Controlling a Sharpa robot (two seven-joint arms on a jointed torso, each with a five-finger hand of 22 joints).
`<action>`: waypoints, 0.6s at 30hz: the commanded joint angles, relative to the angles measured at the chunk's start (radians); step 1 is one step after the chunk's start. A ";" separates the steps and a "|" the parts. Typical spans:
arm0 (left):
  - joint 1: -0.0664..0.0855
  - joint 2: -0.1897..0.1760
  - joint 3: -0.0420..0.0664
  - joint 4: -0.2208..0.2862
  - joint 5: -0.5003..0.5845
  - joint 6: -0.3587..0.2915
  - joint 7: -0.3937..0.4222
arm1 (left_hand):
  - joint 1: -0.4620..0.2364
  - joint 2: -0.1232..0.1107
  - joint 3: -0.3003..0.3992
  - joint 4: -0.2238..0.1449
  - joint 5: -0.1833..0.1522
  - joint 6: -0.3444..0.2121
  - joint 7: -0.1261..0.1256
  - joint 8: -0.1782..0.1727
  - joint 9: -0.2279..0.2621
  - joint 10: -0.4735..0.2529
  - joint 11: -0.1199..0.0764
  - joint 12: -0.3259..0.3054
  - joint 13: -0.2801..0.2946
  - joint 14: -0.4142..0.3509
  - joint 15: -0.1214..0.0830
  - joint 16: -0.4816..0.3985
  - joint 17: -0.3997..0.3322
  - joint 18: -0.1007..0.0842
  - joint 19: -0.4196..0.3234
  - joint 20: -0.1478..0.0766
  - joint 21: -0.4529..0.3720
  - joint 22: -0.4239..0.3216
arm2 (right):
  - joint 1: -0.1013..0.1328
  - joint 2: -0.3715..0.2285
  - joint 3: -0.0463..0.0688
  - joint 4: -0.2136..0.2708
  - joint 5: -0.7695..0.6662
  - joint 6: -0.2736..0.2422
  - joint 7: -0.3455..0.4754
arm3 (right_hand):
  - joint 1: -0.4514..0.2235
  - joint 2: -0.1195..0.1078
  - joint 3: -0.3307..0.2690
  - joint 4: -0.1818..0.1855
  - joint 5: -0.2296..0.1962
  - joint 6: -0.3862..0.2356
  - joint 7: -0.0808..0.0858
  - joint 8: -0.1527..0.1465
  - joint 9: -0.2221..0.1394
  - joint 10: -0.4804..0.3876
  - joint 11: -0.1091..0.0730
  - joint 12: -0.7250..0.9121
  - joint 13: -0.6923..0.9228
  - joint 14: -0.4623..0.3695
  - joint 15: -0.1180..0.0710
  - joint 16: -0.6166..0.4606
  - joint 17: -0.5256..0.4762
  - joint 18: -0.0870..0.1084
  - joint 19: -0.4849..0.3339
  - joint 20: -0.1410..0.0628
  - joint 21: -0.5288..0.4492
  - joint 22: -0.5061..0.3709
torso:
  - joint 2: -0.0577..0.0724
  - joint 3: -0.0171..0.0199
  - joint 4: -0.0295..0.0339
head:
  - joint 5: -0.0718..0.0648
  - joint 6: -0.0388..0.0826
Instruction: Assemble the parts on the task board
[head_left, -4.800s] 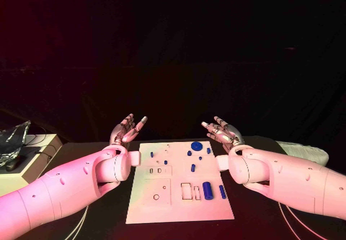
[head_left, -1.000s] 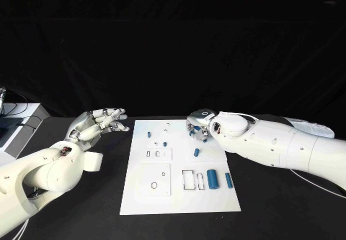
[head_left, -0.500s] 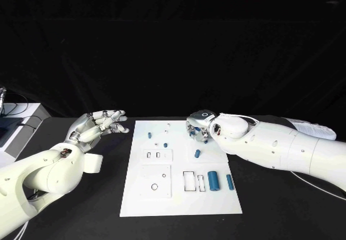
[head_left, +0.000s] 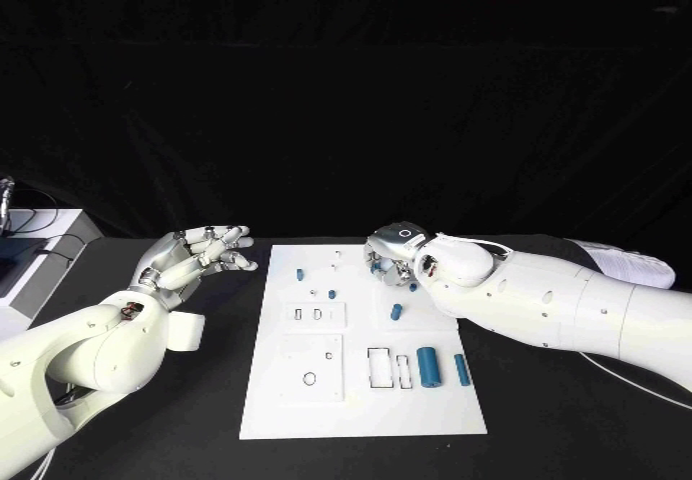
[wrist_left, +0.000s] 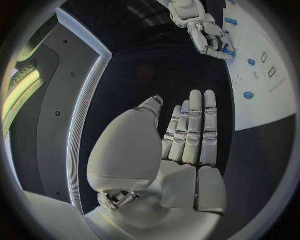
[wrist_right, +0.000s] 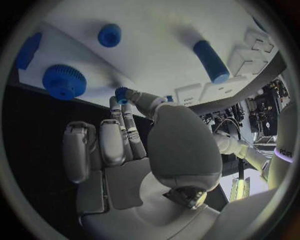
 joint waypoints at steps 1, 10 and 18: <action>0.000 0.002 0.001 0.001 -0.003 0.008 0.014 | 0.003 -0.003 0.005 0.000 -0.003 0.004 0.005 -0.005 0.001 0.002 0.003 -0.007 -0.001 -0.006 -0.001 0.005 0.001 0.011 -0.005 -0.003 0.003 0.001 | 0.001 0.011 0.003 0.003 -0.026 -0.064 -0.041 | 0.008 0.000 0.009 -0.001 -0.006 -0.005 0.003 0.000 0.002 0.038 -0.032 0.001 0.006 0.004 -0.008 0.005 0.001 -0.012 0.003 -0.004 0.006 0.067 | 0.004 -0.0003 0.0034 | -0.002 0.004; 0.000 0.000 0.001 0.001 -0.002 0.008 0.014 | 0.003 -0.003 0.006 0.000 -0.003 0.004 0.005 -0.005 0.001 0.002 0.003 -0.007 -0.001 -0.007 -0.001 0.006 0.002 0.011 -0.005 -0.003 0.004 0.001 | 0.001 0.049 0.010 -0.010 -0.045 -0.125 -0.086 | 0.006 -0.002 0.012 0.001 -0.021 -0.011 0.005 -0.002 0.005 0.031 -0.030 -0.001 0.004 0.005 -0.006 0.007 0.003 -0.013 0.005 -0.002 0.009 0.072 | 0.008 -0.0022 0.0038 | -0.001 0.007; 0.000 -0.002 0.003 0.005 -0.002 0.007 0.014 | 0.004 -0.004 0.007 0.000 -0.003 0.004 0.005 -0.006 0.001 0.001 0.004 -0.008 -0.001 -0.008 0.000 0.008 0.003 0.011 -0.006 -0.002 0.005 0.002 | 0.001 0.077 0.014 -0.032 -0.052 -0.161 -0.102 | 0.006 -0.003 0.013 0.001 -0.021 -0.011 0.005 -0.002 0.006 0.031 -0.030 -0.001 0.004 0.005 -0.006 0.008 0.006 -0.014 0.007 -0.002 0.010 0.075 | 0.010 -0.0042 0.0045 | 0.000 0.009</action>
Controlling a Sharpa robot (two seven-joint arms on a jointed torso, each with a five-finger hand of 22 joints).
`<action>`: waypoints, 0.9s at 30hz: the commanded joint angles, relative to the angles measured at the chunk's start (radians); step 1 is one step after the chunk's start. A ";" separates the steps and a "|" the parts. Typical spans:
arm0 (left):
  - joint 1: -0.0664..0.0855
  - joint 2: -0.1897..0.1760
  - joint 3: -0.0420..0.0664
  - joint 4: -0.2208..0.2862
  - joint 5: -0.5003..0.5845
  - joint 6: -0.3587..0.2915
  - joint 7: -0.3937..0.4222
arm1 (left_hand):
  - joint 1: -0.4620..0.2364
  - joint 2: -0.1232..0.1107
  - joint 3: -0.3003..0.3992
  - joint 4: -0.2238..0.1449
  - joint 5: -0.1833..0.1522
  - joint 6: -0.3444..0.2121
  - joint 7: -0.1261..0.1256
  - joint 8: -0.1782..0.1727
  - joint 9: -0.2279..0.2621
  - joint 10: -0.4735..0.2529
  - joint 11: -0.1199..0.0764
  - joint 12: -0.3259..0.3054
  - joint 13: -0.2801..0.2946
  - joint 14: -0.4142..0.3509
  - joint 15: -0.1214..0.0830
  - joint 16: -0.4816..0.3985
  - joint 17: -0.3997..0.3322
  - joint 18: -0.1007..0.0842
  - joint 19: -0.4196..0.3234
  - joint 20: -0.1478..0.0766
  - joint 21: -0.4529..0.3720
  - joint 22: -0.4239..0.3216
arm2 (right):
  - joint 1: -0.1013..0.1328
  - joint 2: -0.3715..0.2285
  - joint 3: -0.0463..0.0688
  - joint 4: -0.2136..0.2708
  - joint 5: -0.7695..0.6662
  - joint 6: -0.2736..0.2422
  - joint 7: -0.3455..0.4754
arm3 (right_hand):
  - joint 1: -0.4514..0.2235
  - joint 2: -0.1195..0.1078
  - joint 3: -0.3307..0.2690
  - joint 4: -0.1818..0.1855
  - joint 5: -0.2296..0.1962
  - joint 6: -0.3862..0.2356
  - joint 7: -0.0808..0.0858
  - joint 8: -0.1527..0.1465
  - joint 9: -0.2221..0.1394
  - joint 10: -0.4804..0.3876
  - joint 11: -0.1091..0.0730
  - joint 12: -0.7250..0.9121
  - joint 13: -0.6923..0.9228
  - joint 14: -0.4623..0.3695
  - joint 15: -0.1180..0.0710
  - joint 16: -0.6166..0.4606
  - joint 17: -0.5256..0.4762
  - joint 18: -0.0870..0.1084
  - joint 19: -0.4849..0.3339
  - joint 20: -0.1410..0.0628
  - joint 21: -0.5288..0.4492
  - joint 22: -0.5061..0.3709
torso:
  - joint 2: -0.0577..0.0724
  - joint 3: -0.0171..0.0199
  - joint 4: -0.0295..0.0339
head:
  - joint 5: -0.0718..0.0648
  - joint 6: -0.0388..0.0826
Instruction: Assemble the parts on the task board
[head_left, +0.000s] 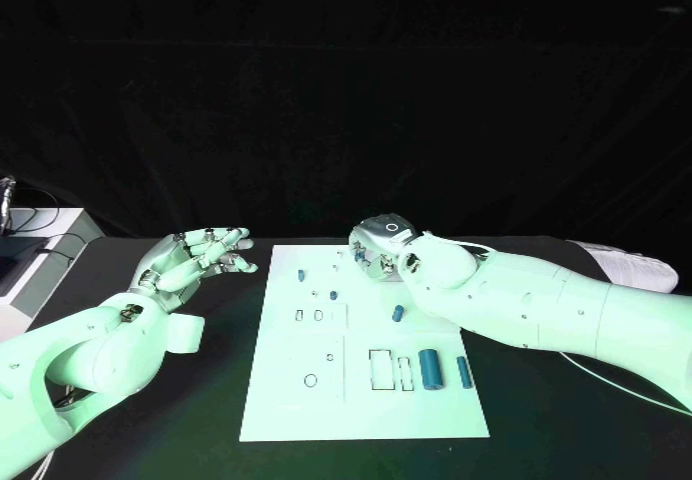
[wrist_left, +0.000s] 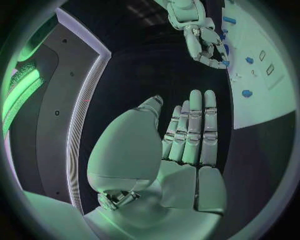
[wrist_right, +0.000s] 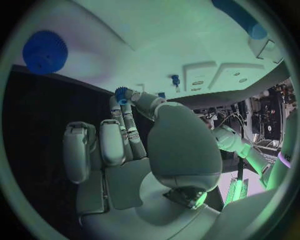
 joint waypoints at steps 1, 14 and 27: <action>0.000 0.000 0.002 0.005 -0.002 0.007 0.014 | 0.004 -0.004 0.007 0.000 -0.003 0.004 0.005 -0.006 0.001 0.001 0.004 -0.004 -0.001 -0.008 0.000 0.003 0.001 0.011 -0.006 -0.002 0.005 0.001 | 0.000 0.010 0.002 -0.012 -0.025 -0.049 -0.029 | 0.007 -0.004 0.006 0.000 -0.001 -0.007 0.000 -0.003 0.002 0.030 -0.029 0.007 0.003 0.006 -0.006 0.005 0.003 -0.014 0.007 -0.002 0.004 0.075 | 0.003 -0.0020 0.0017 | -0.001 0.002; 0.001 0.001 0.006 0.009 -0.002 0.008 0.013 | 0.005 -0.005 0.008 -0.001 -0.003 0.003 0.006 -0.007 0.001 0.000 0.004 -0.005 -0.001 -0.010 0.000 0.004 0.002 0.011 -0.007 -0.002 0.006 0.001 | 0.001 0.053 0.009 -0.059 -0.026 -0.061 -0.024 | 0.008 -0.006 0.008 -0.001 0.000 -0.008 0.000 -0.004 0.003 0.029 -0.028 0.007 0.003 0.006 -0.006 0.007 0.005 -0.015 0.009 -0.002 0.006 0.078 | 0.006 -0.0045 0.0046 | 0.002 0.003; 0.001 0.001 0.013 0.011 -0.002 0.009 0.012 | 0.005 -0.006 0.008 -0.001 -0.004 0.003 0.006 -0.007 0.001 -0.001 0.004 -0.006 -0.001 -0.011 0.000 0.006 0.003 0.011 -0.008 -0.002 0.007 0.002 | -0.002 0.079 0.010 -0.093 -0.025 -0.061 -0.018 | 0.007 -0.011 0.008 -0.002 0.000 -0.010 0.001 -0.004 0.004 0.027 -0.028 0.007 0.003 0.007 -0.005 0.009 0.007 -0.015 0.010 -0.001 0.007 0.080 | 0.012 -0.0169 0.0214 | -0.008 0.003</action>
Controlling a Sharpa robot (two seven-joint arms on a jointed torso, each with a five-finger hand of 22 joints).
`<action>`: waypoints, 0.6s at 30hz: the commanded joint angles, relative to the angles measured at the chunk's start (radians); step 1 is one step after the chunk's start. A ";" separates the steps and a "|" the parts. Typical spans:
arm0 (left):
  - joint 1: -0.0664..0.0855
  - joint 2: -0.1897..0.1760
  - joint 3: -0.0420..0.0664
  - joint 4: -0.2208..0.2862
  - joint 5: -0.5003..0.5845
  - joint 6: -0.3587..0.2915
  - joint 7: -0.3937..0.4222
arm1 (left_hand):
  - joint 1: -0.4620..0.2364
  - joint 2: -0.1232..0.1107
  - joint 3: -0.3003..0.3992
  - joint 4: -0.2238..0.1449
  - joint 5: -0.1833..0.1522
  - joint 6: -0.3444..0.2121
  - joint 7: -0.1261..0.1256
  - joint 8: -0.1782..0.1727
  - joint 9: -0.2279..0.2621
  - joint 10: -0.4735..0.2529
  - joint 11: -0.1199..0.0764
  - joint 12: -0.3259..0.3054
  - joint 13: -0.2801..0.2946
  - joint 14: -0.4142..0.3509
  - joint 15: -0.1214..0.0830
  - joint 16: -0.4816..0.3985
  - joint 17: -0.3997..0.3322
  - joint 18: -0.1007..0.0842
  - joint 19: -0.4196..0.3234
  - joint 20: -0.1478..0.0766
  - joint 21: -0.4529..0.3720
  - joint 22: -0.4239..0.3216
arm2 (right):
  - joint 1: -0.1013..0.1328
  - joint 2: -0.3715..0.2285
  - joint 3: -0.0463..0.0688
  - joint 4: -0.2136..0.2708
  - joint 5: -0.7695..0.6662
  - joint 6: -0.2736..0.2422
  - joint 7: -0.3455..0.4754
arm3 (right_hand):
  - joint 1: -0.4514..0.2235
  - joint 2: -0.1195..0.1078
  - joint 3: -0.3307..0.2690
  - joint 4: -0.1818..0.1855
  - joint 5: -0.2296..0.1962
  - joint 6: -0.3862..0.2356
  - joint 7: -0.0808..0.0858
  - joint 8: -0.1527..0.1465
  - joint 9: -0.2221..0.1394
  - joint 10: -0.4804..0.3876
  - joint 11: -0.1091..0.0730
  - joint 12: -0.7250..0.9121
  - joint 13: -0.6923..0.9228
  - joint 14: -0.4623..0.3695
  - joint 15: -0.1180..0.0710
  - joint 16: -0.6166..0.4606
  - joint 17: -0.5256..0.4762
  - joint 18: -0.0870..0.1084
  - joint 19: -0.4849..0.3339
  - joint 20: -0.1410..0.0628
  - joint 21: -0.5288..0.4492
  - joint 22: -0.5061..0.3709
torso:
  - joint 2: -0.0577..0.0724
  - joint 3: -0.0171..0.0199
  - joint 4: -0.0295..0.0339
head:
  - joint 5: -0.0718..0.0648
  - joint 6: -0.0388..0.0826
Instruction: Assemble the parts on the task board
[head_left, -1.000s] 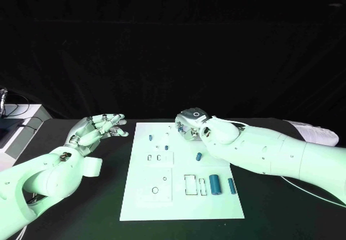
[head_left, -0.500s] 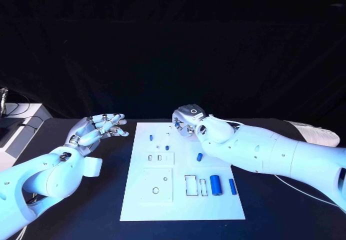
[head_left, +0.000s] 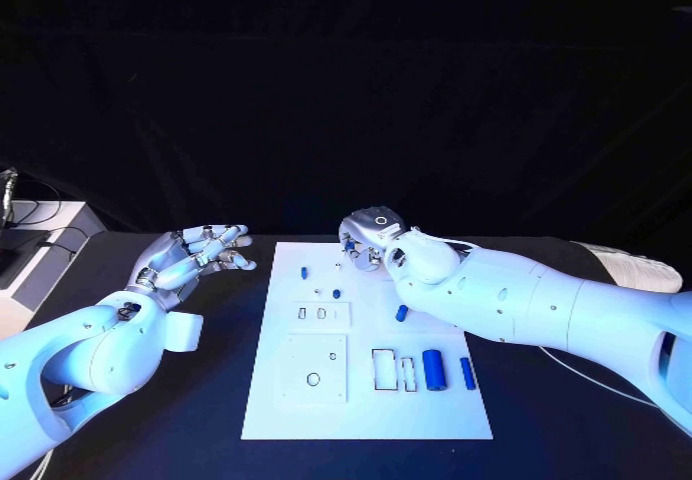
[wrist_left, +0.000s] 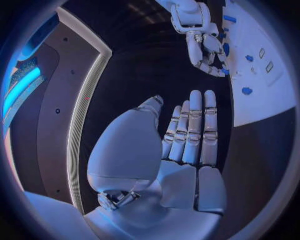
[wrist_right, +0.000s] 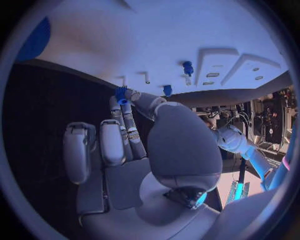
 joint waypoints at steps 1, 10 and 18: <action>0.000 0.001 0.003 0.003 -0.002 0.009 0.012 | 0.005 -0.006 0.006 0.002 -0.004 0.003 0.006 -0.003 0.001 -0.001 0.004 -0.006 -0.001 -0.004 0.000 0.006 0.001 0.011 -0.008 -0.002 0.007 0.001 | 0.000 0.004 0.001 -0.007 -0.014 -0.011 0.003 | 0.004 -0.007 0.006 0.001 0.007 -0.006 -0.002 -0.004 0.001 0.027 -0.027 0.004 0.002 0.007 -0.005 0.005 0.002 -0.018 0.006 0.002 0.002 0.081 | 0.003 -0.0057 0.0081 | -0.005 0.002; 0.000 0.002 0.008 0.005 -0.004 0.009 0.011 | 0.005 -0.006 0.006 0.002 -0.004 0.003 0.006 -0.003 0.001 -0.001 0.004 -0.006 -0.001 -0.004 0.000 0.006 0.001 0.011 -0.008 -0.002 0.007 0.001 | -0.001 0.021 0.001 -0.020 -0.014 -0.016 0.007 | 0.004 -0.008 0.006 0.001 0.007 -0.007 -0.002 -0.005 0.001 0.026 -0.027 0.003 0.002 0.006 -0.005 0.005 0.000 -0.018 0.005 0.002 0.002 0.080 | 0.009 -0.0135 0.0186 | -0.013 0.003; 0.000 0.002 0.011 0.005 -0.004 0.009 0.011 | 0.005 -0.006 0.006 0.002 -0.004 0.003 0.006 -0.003 0.001 -0.001 0.004 -0.006 -0.001 -0.004 0.000 0.006 0.001 0.011 -0.008 -0.002 0.007 0.001 | -0.002 0.024 0.001 -0.030 -0.014 -0.007 0.010 | 0.004 -0.008 0.006 0.001 0.007 -0.007 -0.002 -0.005 0.001 0.026 -0.027 0.003 0.002 0.006 -0.005 0.005 0.000 -0.018 0.005 0.002 0.002 0.080 | 0.014 -0.0196 0.0248 | -0.019 0.003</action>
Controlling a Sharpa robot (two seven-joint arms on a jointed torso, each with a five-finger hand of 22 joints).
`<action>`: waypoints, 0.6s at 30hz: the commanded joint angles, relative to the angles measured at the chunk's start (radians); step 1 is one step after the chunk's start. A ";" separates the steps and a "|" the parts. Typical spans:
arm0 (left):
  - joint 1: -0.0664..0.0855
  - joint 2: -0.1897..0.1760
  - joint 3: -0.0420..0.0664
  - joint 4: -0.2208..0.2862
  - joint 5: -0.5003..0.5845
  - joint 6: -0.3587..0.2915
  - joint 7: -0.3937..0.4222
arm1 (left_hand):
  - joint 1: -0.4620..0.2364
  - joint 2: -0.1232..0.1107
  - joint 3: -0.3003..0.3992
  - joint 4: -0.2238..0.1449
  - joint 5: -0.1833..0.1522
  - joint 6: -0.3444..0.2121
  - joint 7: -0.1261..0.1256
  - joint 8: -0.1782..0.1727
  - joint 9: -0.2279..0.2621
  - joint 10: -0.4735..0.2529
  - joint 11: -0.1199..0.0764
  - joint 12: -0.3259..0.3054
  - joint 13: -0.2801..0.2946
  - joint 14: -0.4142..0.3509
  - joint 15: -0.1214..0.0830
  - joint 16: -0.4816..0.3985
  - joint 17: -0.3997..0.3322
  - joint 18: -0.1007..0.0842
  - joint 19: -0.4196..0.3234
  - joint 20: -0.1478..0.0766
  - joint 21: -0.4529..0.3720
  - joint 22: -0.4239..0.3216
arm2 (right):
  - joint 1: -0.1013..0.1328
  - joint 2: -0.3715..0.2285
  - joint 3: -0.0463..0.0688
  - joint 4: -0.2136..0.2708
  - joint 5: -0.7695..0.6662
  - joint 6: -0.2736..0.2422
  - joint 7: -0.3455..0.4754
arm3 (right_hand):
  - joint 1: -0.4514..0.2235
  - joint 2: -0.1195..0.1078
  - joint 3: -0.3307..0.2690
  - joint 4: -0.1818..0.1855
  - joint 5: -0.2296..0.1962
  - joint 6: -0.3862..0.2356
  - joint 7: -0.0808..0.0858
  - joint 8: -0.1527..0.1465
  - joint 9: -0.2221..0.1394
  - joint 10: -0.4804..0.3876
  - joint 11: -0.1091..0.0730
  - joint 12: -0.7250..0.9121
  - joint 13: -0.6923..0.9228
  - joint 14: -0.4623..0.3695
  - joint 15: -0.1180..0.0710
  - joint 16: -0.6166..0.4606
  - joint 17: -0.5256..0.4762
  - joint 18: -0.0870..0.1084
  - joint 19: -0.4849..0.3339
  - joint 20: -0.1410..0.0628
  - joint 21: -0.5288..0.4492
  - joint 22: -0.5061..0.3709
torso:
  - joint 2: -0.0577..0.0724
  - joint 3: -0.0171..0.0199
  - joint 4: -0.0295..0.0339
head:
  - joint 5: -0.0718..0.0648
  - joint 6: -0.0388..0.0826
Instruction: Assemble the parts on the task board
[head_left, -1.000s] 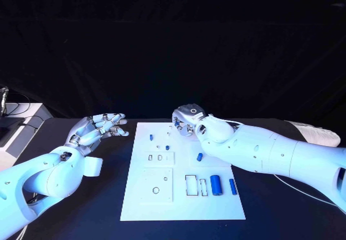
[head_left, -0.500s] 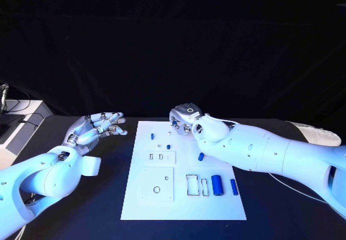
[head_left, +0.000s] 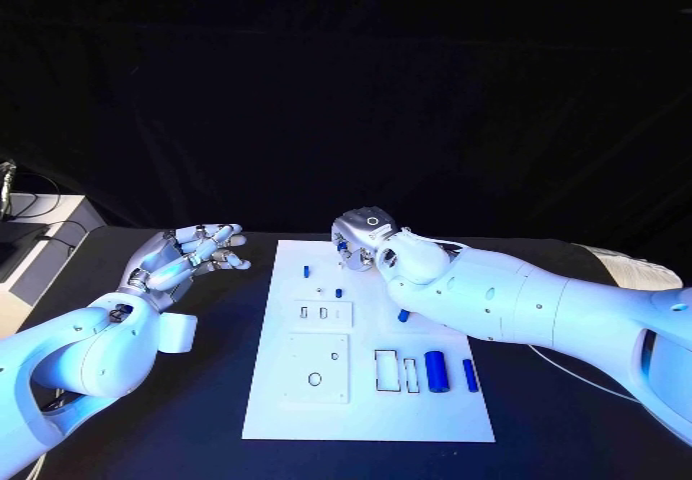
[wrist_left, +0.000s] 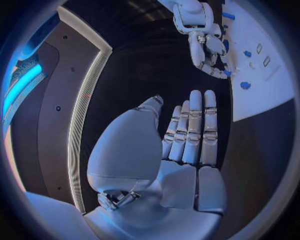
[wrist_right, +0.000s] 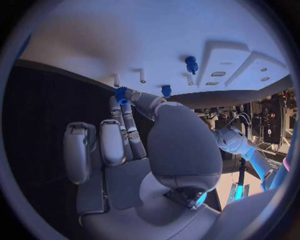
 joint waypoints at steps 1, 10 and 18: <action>0.000 0.001 0.002 0.003 -0.004 0.009 0.011 | 0.005 -0.006 0.006 0.002 -0.004 0.003 0.006 -0.003 0.001 -0.001 0.004 -0.006 -0.001 -0.004 0.000 0.006 0.001 0.011 -0.008 -0.002 0.007 0.001 | -0.001 0.001 0.000 -0.005 -0.014 0.004 0.008 | 0.004 -0.008 0.006 0.001 0.003 -0.007 -0.002 -0.005 0.001 0.026 -0.027 0.003 0.002 0.006 -0.005 0.005 0.000 -0.018 0.005 0.002 0.002 0.080 | 0.003 -0.0045 0.0041 | -0.003 -0.001; 0.000 0.003 0.002 0.001 -0.006 0.011 0.006 | 0.005 -0.007 0.008 0.002 -0.004 0.002 0.006 -0.004 0.001 -0.004 0.005 -0.008 -0.002 -0.007 0.001 0.009 0.004 0.011 -0.010 -0.002 0.009 0.002 | -0.001 0.001 0.000 -0.015 -0.015 0.007 -0.001 | 0.002 -0.012 0.007 0.002 0.003 -0.010 -0.001 -0.006 0.003 0.023 -0.025 0.003 0.001 0.006 -0.004 0.004 -0.004 -0.017 0.003 0.003 0.000 0.076 | 0.005 -0.0082 0.0078 | -0.007 -0.004; 0.000 0.002 0.003 -0.002 -0.006 0.013 0.004 | 0.005 -0.007 0.008 0.002 -0.004 0.002 0.007 -0.005 0.001 -0.006 0.006 -0.008 -0.002 -0.008 0.001 0.010 0.005 0.010 -0.010 -0.002 0.010 0.003 | -0.001 -0.004 0.000 -0.015 -0.020 0.009 -0.007 | 0.001 -0.013 0.008 0.002 0.003 -0.011 0.000 -0.007 0.003 0.022 -0.025 0.003 0.001 0.005 -0.003 0.004 -0.004 -0.017 0.003 0.004 0.000 0.077 | 0.006 -0.0104 0.0088 | -0.007 -0.005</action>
